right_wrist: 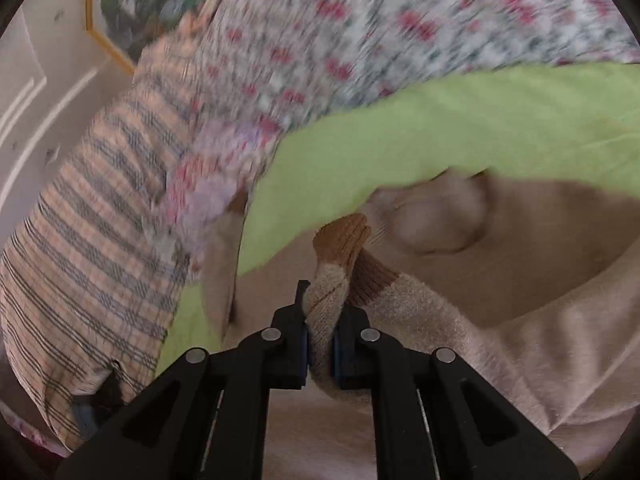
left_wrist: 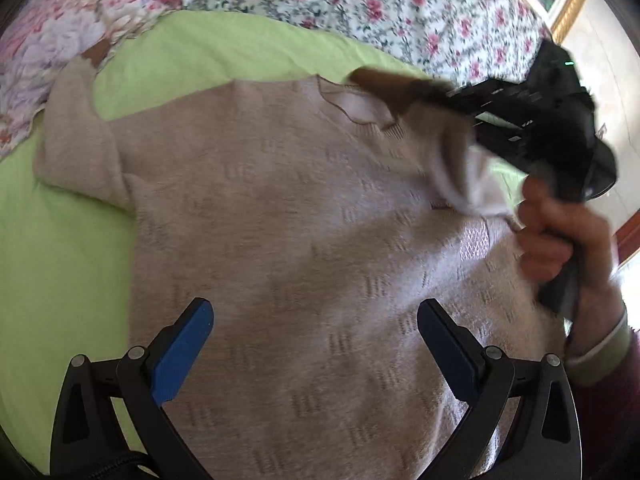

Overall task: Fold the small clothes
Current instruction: 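Grasp the brown cuff of a sweater sleeve with the right tool, then fold the held sleeve across the sweater body and open the right tool, then grasp the brown cuff of the other sleeve with the left tool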

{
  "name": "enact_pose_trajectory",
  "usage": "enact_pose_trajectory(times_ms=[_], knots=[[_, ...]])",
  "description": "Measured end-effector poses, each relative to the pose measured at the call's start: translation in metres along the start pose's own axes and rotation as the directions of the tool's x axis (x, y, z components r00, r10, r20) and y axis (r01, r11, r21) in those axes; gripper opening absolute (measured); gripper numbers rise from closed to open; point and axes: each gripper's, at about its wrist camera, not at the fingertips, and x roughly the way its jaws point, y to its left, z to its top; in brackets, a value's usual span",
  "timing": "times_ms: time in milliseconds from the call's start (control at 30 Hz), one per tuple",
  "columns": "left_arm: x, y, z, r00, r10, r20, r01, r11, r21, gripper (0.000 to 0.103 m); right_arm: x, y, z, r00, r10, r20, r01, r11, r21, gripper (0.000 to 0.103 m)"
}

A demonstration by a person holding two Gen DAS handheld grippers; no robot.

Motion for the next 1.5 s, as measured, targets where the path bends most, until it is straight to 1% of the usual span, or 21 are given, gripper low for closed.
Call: enact_pose_trajectory(times_ms=[100, 133, 200, 333, 567, 633, 667, 700, 733, 800, 867, 933, 1033, 1100, 1167, 1200, 1267, 1367, 1433, 1467, 1500], knots=[[-0.004, 0.012, 0.002, 1.0, -0.027, 0.014, 0.028, 0.999, -0.026, 0.102, 0.033, 0.002, -0.011, 0.993, -0.012, -0.115, 0.014, 1.0, 0.017, 0.022], [-0.002, 0.016, 0.004, 0.999, -0.046, 0.013, 0.046, 0.998, -0.041, 0.102, 0.034, -0.001, -0.015, 0.991, -0.007, -0.135, 0.012, 0.999, 0.035, 0.044], [0.003, 0.022, 0.01, 0.996, -0.084, 0.009, 0.085, 0.995, -0.06, 0.102, 0.028, -0.006, -0.016, 0.994, 0.001, -0.109, 0.007, 0.998, 0.07, 0.064], [0.027, 0.022, 0.032, 0.988, -0.156, -0.013, 0.155, 0.984, -0.093, 0.102, -0.016, -0.024, -0.017, 1.0, -0.004, -0.008, 0.005, 0.993, 0.121, 0.064], [0.096, 0.011, 0.086, 0.969, -0.239, -0.064, 0.227, 0.962, -0.149, 0.1, -0.091, -0.061, -0.044, 0.988, -0.115, 0.105, 0.094, 0.979, 0.18, 0.064], [0.105, 0.007, 0.1, 0.972, -0.232, -0.034, 0.226, 0.966, -0.123, 0.084, -0.107, -0.073, -0.055, 0.982, -0.146, 0.124, 0.118, 0.971, 0.209, 0.064], [0.107, 0.003, 0.104, 0.968, -0.247, -0.035, 0.243, 0.965, -0.102, 0.036, -0.114, -0.079, -0.061, 0.979, -0.153, 0.134, 0.12, 0.967, 0.225, 0.064], [0.112, 0.003, 0.108, 0.962, -0.267, -0.056, 0.261, 0.96, -0.102, 0.009, -0.121, -0.085, -0.067, 0.977, -0.159, 0.144, 0.122, 0.964, 0.236, 0.064], [0.108, 0.002, 0.109, 0.96, -0.275, -0.053, 0.268, 0.957, -0.112, 0.006, -0.126, -0.09, -0.071, 0.974, -0.165, 0.152, 0.126, 0.962, 0.24, 0.064], [0.081, 0.002, 0.107, 0.973, -0.23, 0.033, 0.233, 0.967, -0.105, 0.006, -0.136, -0.101, -0.081, 0.965, -0.203, 0.163, 0.161, 0.957, 0.241, 0.064], [0.041, 0.015, 0.096, 0.967, -0.213, 0.138, 0.233, 0.962, -0.143, 0.007, -0.143, -0.114, -0.09, 0.951, -0.265, 0.157, 0.222, 0.943, 0.247, 0.064], [0.027, 0.033, 0.084, 0.97, -0.192, 0.151, 0.223, 0.949, -0.222, 0.007, -0.149, -0.131, -0.096, 0.936, -0.318, 0.147, 0.273, 0.925, 0.262, 0.064], [0.036, 0.047, 0.069, 0.977, -0.192, 0.09, 0.208, 0.95, -0.231, 0.01, -0.161, -0.157, -0.103, 0.914, -0.38, 0.139, 0.322, 0.891, 0.318, 0.064], [0.049, 0.051, 0.064, 0.977, -0.21, 0.032, 0.212, 0.946, -0.247, 0.03, -0.17, -0.162, -0.104, 0.921, -0.354, 0.161, 0.282, 0.893, 0.351, 0.064], [0.063, 0.052, 0.06, 0.975, -0.223, -0.007, 0.214, 0.943, -0.256, 0.046, -0.177, -0.154, -0.096, 0.915, -0.359, 0.185, 0.286, 0.9, 0.33, 0.064], [0.07, 0.051, 0.059, 0.974, -0.224, -0.014, 0.213, 0.943, -0.256, 0.048, -0.179, -0.149, -0.09, 0.908, -0.369, 0.196, 0.302, 0.904, 0.303, 0.064], [0.076, 0.049, 0.059, 0.975, -0.223, -0.019, 0.212, 0.944, -0.253, 0.049, -0.177, -0.143, -0.072, 0.886, -0.423, 0.192, 0.37, 0.892, 0.261, 0.064], [0.075, 0.043, 0.06, 0.979, -0.201, -0.009, 0.195, 0.957, -0.215, 0.045, -0.149, -0.157, -0.037, 0.853, -0.513, 0.099, 0.482, 0.845, 0.231, 0.064], [0.073, 0.04, 0.058, 0.985, -0.171, -0.012, 0.166, 0.969, -0.182, 0.037, -0.123, -0.174, -0.022, 0.836, -0.549, 0.01, 0.534, 0.817, 0.216, 0.064], [0.074, 0.038, 0.057, 0.988, -0.151, -0.019, 0.146, 0.975, -0.166, 0.028, -0.113, -0.182, -0.019, 0.834, -0.552, -0.024, 0.543, 0.811, 0.218, 0.064], [0.074, 0.038, 0.056, 0.989, -0.143, -0.023, 0.137, 0.978, -0.157, 0.017, -0.101, -0.189, -0.016, 0.849, -0.525, -0.058, 0.524, 0.823, 0.219, 0.059]])
